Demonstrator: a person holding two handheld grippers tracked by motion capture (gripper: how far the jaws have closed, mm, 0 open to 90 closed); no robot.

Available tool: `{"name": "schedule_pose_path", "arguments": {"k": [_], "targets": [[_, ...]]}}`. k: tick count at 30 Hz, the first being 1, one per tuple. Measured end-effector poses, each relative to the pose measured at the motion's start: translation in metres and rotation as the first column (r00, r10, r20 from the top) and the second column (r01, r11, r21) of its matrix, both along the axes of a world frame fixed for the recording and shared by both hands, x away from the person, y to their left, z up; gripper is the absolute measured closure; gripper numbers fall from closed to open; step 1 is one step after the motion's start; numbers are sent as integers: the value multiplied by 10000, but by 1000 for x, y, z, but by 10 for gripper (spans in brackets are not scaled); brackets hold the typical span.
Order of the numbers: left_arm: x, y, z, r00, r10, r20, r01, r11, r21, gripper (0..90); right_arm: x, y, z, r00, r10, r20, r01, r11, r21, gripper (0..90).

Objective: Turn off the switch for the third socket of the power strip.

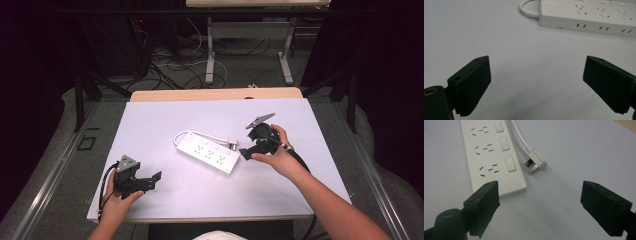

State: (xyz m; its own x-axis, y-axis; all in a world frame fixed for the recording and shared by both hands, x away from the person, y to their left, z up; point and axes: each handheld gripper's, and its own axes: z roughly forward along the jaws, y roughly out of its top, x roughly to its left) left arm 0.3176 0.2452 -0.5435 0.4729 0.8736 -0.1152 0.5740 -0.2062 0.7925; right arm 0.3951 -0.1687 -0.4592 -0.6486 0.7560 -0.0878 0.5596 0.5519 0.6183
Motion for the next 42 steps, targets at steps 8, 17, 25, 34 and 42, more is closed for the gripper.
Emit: {"name": "schedule_pose_path", "arguments": {"k": [8, 17, 25, 34, 42], "targets": [[0, 0, 0, 10000, 4, 5, -4, 10000, 14, 83, 8, 14, -1, 9993, 280, -245, -285, 9994, -205, 164], [0, 0, 0, 10000, 15, 2, -15, 10000, 37, 87, 14, 27, 1, 9976, 635, -289, -642, 9976, -242, 228], [0, 0, 0, 10000, 31, 0, -31, 10000, 31, 90, 21, 39, -1, 9951, 891, -428, -898, 9959, -126, 340], [0, 1, 0, 10000, 14, 7, -14, 10000, 47, 92, 27, 48, -2, 9931, 1015, -579, -1031, 9944, -245, 372], [0, 1, 1, 9999, -36, -100, 36, 10000, 50, 94, 31, 55, -3, 9919, 1064, -698, -1084, 9938, -259, 395]]}}
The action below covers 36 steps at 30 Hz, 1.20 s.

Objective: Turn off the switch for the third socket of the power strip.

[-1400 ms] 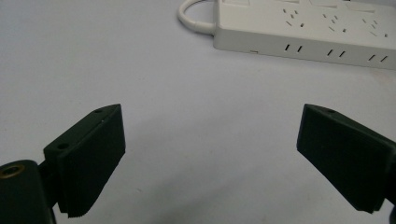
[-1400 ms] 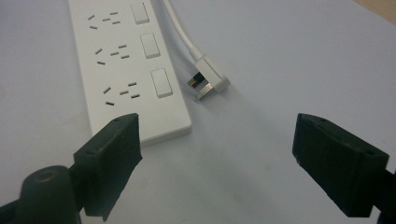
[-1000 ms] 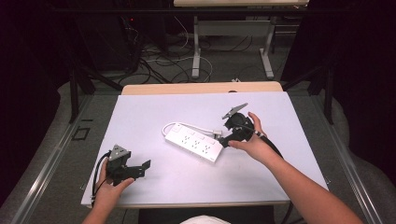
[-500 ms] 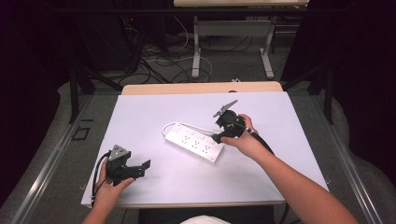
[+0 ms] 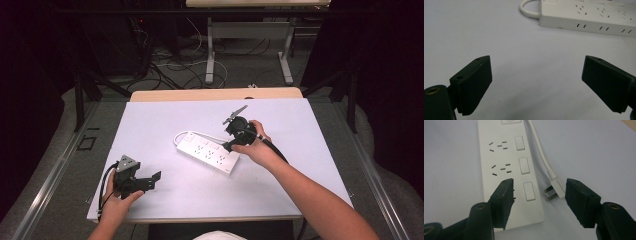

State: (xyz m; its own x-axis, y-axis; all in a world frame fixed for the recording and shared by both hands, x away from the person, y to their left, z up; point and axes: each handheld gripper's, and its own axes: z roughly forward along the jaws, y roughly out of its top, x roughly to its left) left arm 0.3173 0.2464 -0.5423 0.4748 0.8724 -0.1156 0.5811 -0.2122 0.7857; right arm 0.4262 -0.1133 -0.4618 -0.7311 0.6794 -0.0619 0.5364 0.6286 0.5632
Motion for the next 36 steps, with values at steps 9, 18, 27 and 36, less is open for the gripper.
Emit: {"name": "schedule_pose_path", "arguments": {"k": [9, 18, 27, 36], "targets": [[0, 0, 0, 10000, 22, 11, -22, 10000, -14, 96, 9, 2, -2, 9994, -265, -238, 268, 9995, 137, 460], [1, 0, -1, 10000, 3, -20, -3, 10000, -11, 98, 16, 3, -8, 9985, -337, -433, 344, 9993, 159, 564], [1, 0, -1, 10000, 60, 54, -60, 10000, -25, 101, 19, 6, -13, 9977, -392, -548, 372, 9987, -362, 700], [1, 0, -1, 10000, -25, -45, 25, 10000, 11, 105, 20, 10, -19, 9964, -172, -836, 110, 9972, -740, 792]]}}
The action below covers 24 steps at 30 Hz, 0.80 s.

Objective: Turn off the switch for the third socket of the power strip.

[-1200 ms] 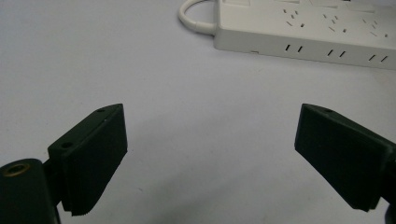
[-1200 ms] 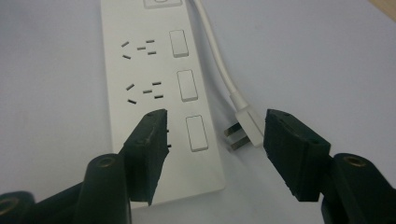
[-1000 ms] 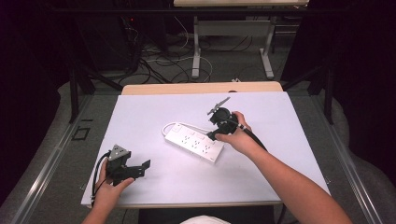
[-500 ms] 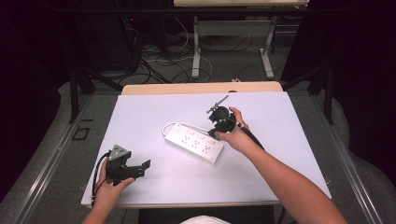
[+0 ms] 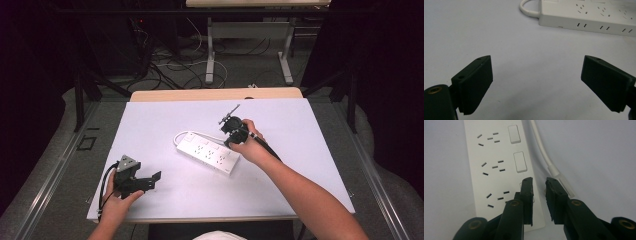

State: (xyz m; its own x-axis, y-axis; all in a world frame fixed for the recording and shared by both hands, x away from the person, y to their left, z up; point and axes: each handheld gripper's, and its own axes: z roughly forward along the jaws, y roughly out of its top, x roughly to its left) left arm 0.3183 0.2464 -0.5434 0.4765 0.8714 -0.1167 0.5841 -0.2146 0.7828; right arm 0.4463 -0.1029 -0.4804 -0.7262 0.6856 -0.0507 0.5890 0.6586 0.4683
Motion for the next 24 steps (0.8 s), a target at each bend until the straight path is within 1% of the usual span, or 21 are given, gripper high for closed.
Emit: {"name": "schedule_pose_path", "arguments": {"k": [2, 3, 4, 5, 6, 7, 8, 9, 10, 11, 12, 13, 14, 17, 18, 19, 20, 21, 22, 23, 24], "targets": [[0, 0, 0, 10000, 6, -10, -6, 10000, 9, 105, 0, 1, -1, 10000, -51, -21, 51, 10000, -7, 803], [0, 0, 0, 10000, 6, -11, -6, 10000, 11, 106, -2, 2, -2, 9996, -248, -158, 250, 9996, 102, 815], [0, 0, 0, 10000, 5, -13, -5, 10000, 15, 106, -1, 2, -1, 9996, -191, -199, 189, 9998, -105, 829], [0, 0, 0, 10000, 6, -10, -6, 10000, 17, 107, 0, 3, -4, 9999, -57, -113, 56, 9999, -125, 855], [0, 0, 0, 10000, 8, -9, -8, 10000, 18, 107, 0, 3, -4, 9999, -57, -113, 56, 9999, -125, 855], [0, 0, 0, 10000, 6, -12, -6, 10000, 20, 108, 0, 4, -5, 9996, -93, -268, 88, 9998, -170, 877], [0, 0, 0, 10000, 6, -11, -6, 10000, 22, 108, 0, 3, -5, 9995, 31, -308, -36, 9998, -175, 887], [0, 0, 0, 10000, 10, -13, -10, 10000, 21, 108, 0, 3, -5, 9995, 31, -308, -36, 9998, -175, 887], [0, 0, 0, 10000, 10, -16, -10, 10000, 29, 109, -1, 5, -8, 9991, -175, -391, 174, 9998, -28, 900], [0, 0, 0, 10000, 9, -14, -9, 10000, 30, 109, -1, 5, -8, 9991, -175, -391, 174, 9998, -28, 900], [0, 0, 0, 10000, 7, -12, -7, 10000, 30, 110, -1, 6, -6, 9975, -242, -666, 223, 9993, -286, 900], [0, 0, 0, 10000, 3, -11, -3, 10000, 34, 110, 1, 5, -8, 9981, 40, -616, -59, 9995, -310, 900], [0, 0, 0, 10000, 2, -8, -2, 10000, 35, 111, 0, 6, -9, 9973, -56, -735, 33, 9995, -319, 900], [0, 0, 0, 10000, 4, -4, -4, 10000, 31, 111, 1, 6, -11, 9975, 28, -709, -55, 9993, -371, 900], [0, 0, -1, 9999, 68, 95, -68, 10000, 11, 112, 1, 7, -11, 9968, 5, -799, -41, 9990, -449, 900], [0, 0, -1, 9999, 71, 94, -71, 10000, 11, 112, 0, 8, -12, 9958, -201, -899, 162, 9989, -435, 900], [0, 0, -1, 9999, 58, 100, -58, 10000, 0, 113, 0, 9, -21, 9990, -303, -333, 317, 9987, 398, 900], [0, 0, -1, 9999, 66, 100, -66, 10000, 12, 113, 0, 9, -21, 9990, -303, -333, 317, 9987, 398, 900], [0, 0, -1, 9999, 70, 97, -70, 10000, 17, 113, 2, 8, -16, 9954, -109, -949, 60, 9987, -513, 900], [0, 0, 0, 10000, 27, 46, -27, 10000, 31, 113, 2, 8, -16, 9954, -109, -949, 60, 9987, -513, 900], [0, 0, 0, 10000, 1, 6, -1, 10000, 49, 114, 1, 8, -18, 9932, -362, -1110, 313, 9985, -452, 900]]}}
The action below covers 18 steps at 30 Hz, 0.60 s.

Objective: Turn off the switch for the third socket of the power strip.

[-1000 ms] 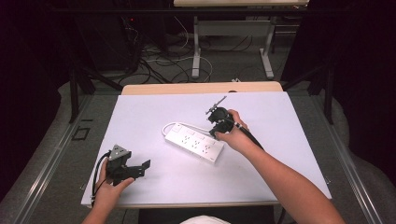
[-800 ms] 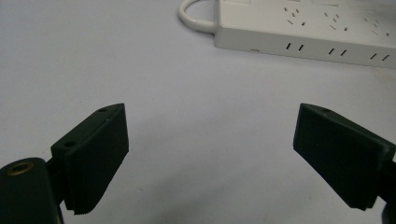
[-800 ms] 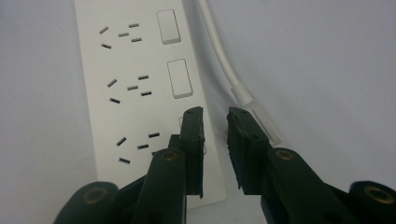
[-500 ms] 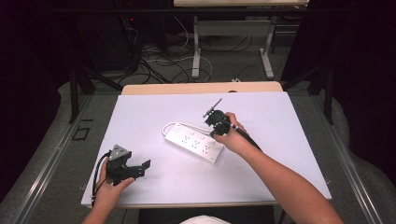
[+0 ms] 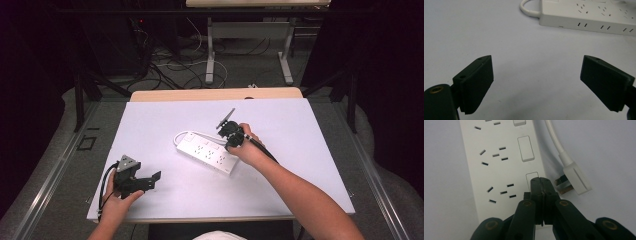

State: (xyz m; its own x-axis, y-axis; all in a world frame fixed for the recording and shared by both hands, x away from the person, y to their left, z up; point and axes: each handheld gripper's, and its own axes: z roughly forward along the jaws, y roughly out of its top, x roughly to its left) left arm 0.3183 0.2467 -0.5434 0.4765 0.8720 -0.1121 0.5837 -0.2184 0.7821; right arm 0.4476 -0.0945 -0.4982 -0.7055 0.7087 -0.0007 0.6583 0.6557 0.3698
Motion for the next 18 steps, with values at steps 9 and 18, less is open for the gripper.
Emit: {"name": "schedule_pose_path", "arguments": {"k": [9, 18], "targets": [[0, -1, -1, 9999, 71, 83, -70, 10000, -25, 116, 1, 0, -6, 10000, -21, -42, 22, 10000, 8, 900], [0, 0, 0, 10000, -17, 8, 17, 10000, 21, 117, 2, 0, -6, 9998, 207, -23, -208, 9997, -97, 900]]}}
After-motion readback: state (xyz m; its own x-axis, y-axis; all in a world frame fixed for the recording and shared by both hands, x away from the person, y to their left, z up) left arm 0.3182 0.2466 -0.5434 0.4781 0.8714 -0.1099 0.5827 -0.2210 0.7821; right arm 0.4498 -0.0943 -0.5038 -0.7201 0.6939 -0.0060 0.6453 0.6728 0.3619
